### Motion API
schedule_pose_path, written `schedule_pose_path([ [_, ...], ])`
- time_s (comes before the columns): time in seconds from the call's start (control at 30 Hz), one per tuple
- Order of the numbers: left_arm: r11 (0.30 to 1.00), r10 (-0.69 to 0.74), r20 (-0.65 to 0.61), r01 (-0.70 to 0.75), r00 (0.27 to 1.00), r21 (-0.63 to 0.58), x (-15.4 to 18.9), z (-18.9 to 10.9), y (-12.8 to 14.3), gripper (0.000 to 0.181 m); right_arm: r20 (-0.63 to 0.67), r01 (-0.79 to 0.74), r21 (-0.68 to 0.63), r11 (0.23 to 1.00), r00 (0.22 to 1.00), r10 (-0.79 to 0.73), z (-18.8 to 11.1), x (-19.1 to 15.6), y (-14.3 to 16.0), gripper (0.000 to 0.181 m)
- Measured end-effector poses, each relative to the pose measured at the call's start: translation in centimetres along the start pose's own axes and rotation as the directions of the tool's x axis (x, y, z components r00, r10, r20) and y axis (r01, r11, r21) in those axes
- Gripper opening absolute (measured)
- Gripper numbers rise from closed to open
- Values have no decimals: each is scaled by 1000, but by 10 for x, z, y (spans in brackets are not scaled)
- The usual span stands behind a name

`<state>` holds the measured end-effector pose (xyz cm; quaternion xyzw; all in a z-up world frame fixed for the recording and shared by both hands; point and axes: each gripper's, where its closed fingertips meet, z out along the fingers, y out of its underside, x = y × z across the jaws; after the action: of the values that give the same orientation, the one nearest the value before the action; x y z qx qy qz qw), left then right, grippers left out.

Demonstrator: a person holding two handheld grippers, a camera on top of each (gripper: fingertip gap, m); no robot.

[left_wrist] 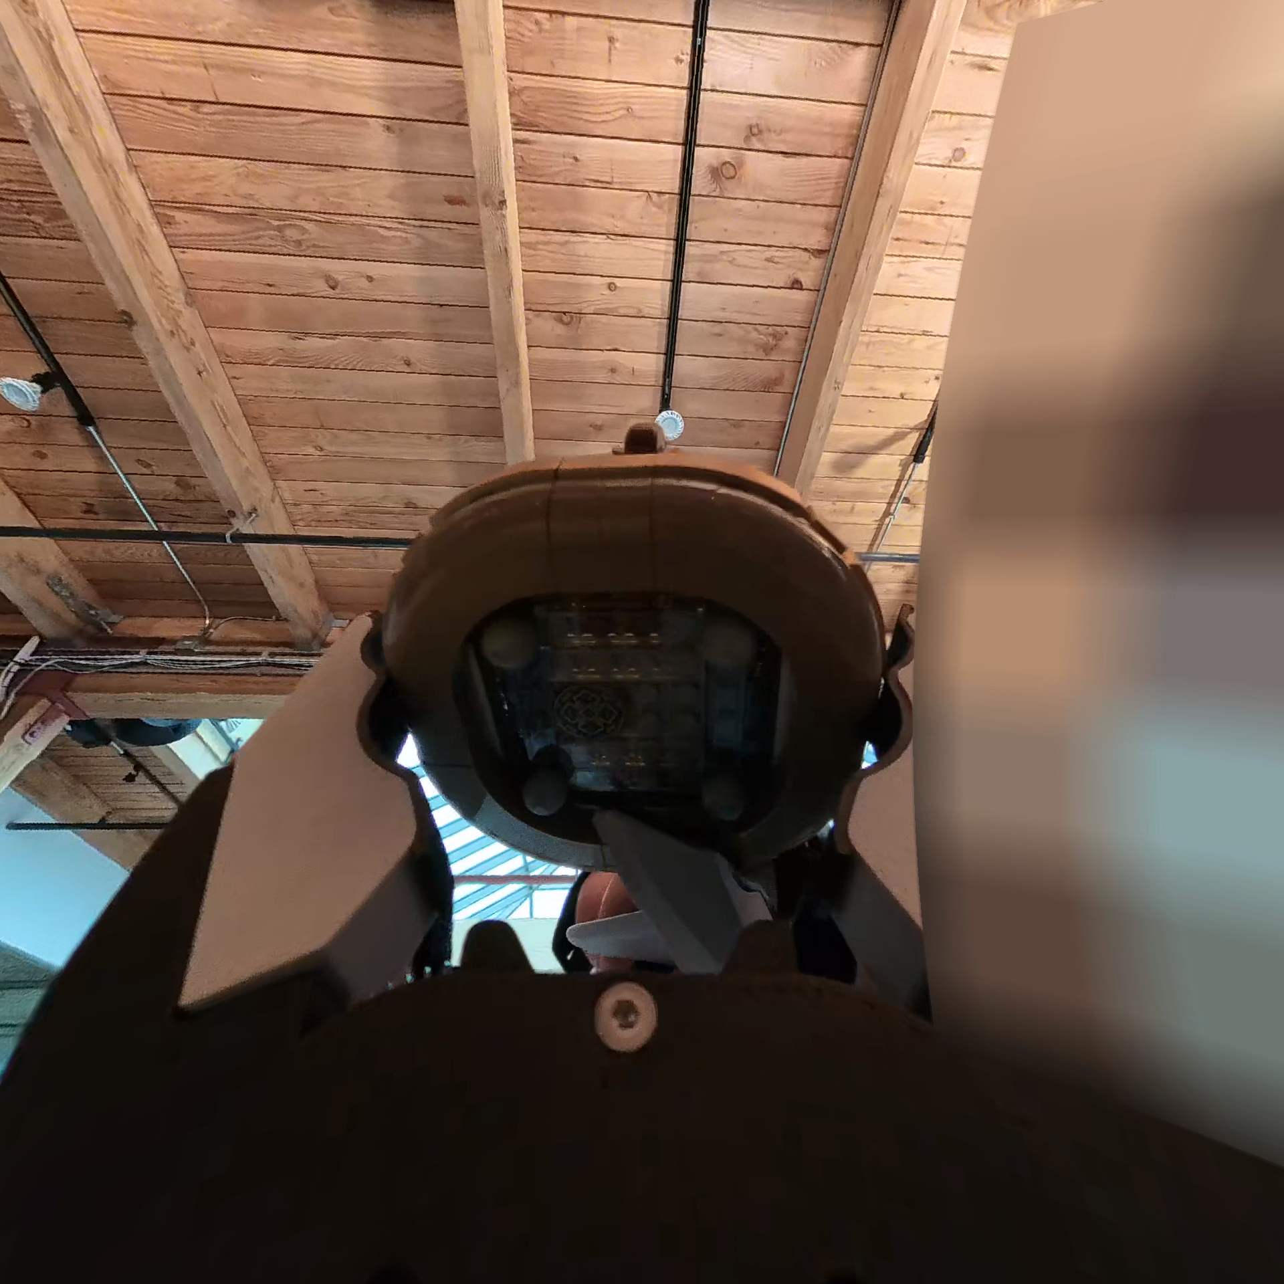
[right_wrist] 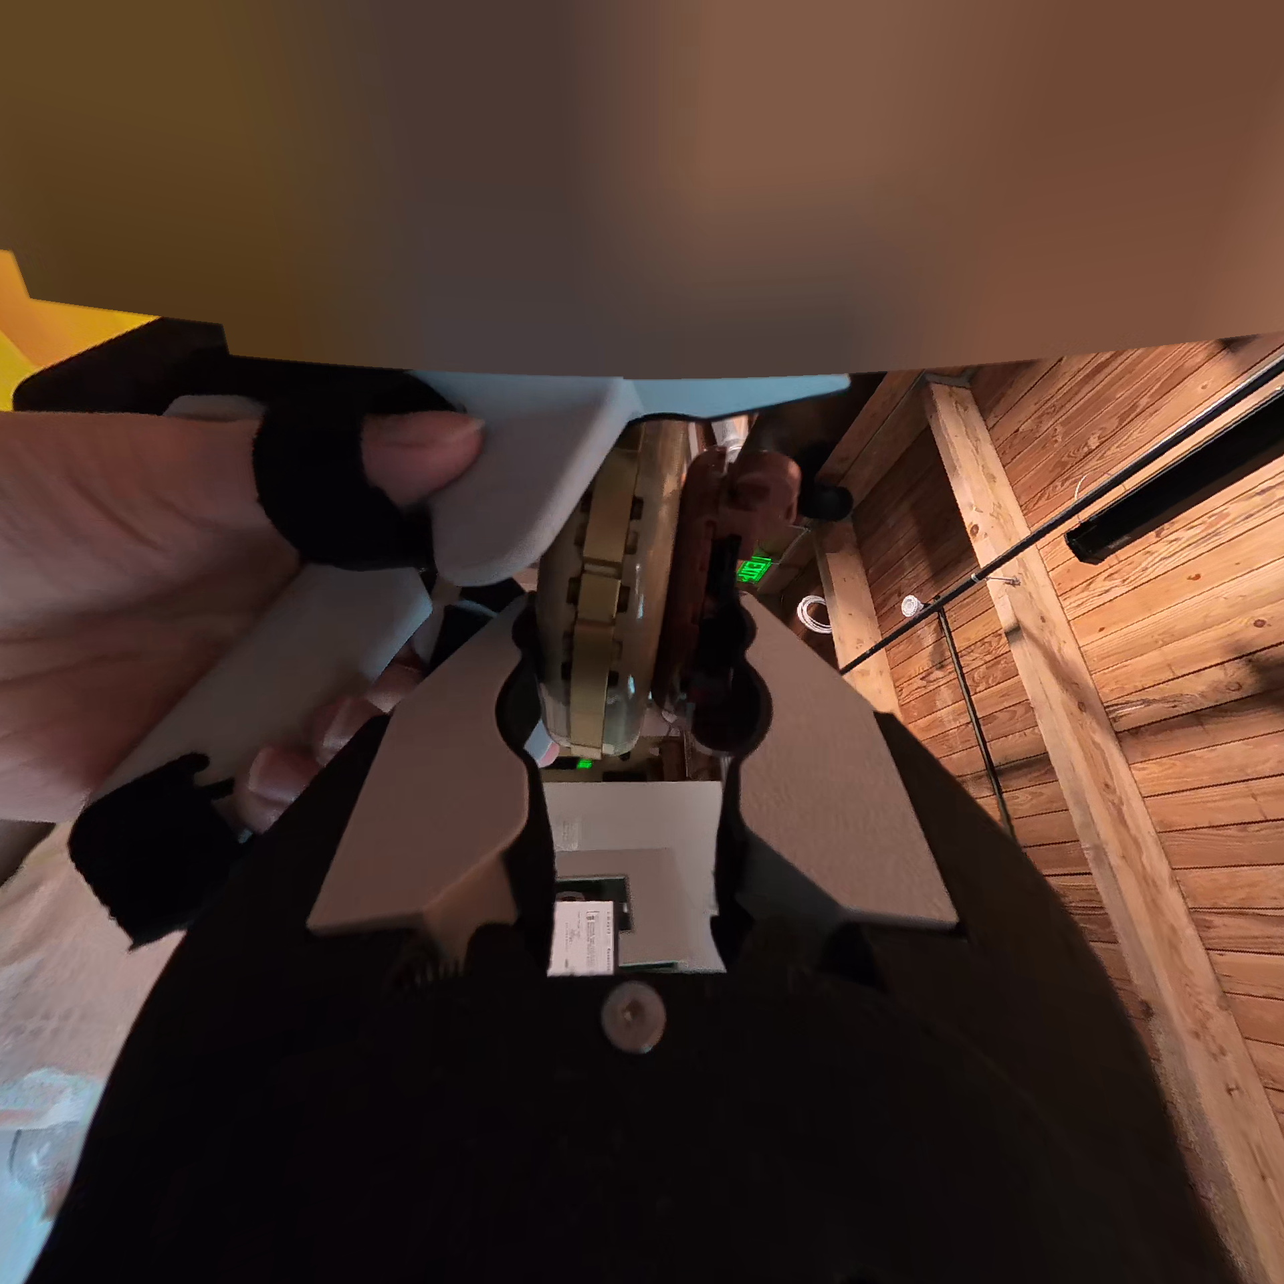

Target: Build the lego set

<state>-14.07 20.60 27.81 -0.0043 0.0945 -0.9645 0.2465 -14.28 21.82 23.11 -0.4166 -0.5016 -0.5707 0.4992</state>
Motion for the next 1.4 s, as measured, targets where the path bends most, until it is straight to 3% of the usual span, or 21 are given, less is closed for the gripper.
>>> schedule_pose_path([
  [0.23,999,-18,0,18,1000,32,5,1,-8,134,77,18,-6,1000,997,-17,-2,-2,-5,58],
  [0.5,979,-161,46,154,986,130,-9,-6,-25,132,251,0,-58,998,968,15,6,-9,0,61],
  [0.7,980,-195,59,191,979,61,-19,-7,-14,132,315,28,-80,996,949,-1,4,-11,10,59],
  [0.9,980,-188,126,179,974,83,-23,-10,-3,130,109,123,-103,987,988,-112,5,-10,19,58],
  [1.03,977,-207,142,195,968,91,-22,-12,8,131,54,27,-112,993,998,-21,3,-5,21,52],
  [1.13,995,-101,135,103,986,-11,-18,-7,18,131,-9,49,-99,994,999,-50,-3,0,23,51],
  [1.4,973,-109,124,132,986,-188,-16,-1,49,127,-142,-93,-94,991,987,79,-26,7,35,48],
])
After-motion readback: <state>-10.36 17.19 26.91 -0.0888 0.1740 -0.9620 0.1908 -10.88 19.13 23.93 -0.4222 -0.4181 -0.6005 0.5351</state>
